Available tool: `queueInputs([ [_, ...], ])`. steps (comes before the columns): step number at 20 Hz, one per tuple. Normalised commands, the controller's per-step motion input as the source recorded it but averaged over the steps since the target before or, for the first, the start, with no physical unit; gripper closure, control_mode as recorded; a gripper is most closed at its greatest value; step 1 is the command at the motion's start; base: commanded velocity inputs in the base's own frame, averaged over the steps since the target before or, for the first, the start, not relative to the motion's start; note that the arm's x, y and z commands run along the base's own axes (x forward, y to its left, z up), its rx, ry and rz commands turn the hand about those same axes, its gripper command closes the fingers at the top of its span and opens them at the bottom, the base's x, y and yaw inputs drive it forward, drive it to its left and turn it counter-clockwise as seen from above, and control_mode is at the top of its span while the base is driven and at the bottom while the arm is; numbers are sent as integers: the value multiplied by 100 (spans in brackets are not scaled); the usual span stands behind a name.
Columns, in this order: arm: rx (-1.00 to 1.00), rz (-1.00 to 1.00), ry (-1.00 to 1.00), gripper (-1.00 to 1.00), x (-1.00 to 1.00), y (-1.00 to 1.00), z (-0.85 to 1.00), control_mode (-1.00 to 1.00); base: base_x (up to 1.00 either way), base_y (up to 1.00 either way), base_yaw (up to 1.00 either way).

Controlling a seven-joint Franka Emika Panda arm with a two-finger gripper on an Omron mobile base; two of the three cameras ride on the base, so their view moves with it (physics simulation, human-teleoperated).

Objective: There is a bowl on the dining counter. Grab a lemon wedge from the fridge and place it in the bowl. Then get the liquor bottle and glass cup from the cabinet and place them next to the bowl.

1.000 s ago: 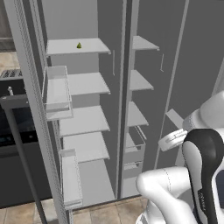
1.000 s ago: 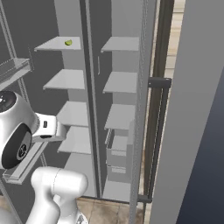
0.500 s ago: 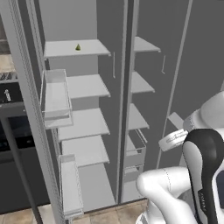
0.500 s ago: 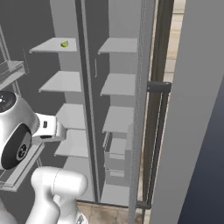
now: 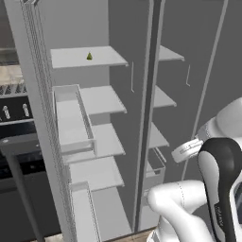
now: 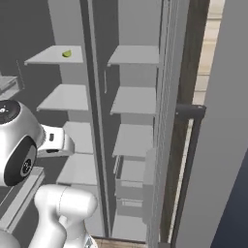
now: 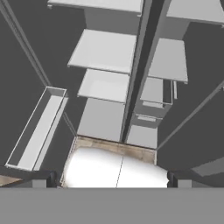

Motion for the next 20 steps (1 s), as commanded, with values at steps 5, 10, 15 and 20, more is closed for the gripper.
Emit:
queueInputs([
  [5, 0, 0, 0, -100, 0, 0, 0, 100, 8, 44, 0],
  [10, 0, 0, 0, -100, 0, 0, 0, 100, 80, 8, 0],
  [15, 0, 0, 0, -100, 0, 0, 0, 100, 77, -5, -2],
  [20, 0, 0, 0, -100, 0, 0, 0, 100, 61, -1, -9],
])
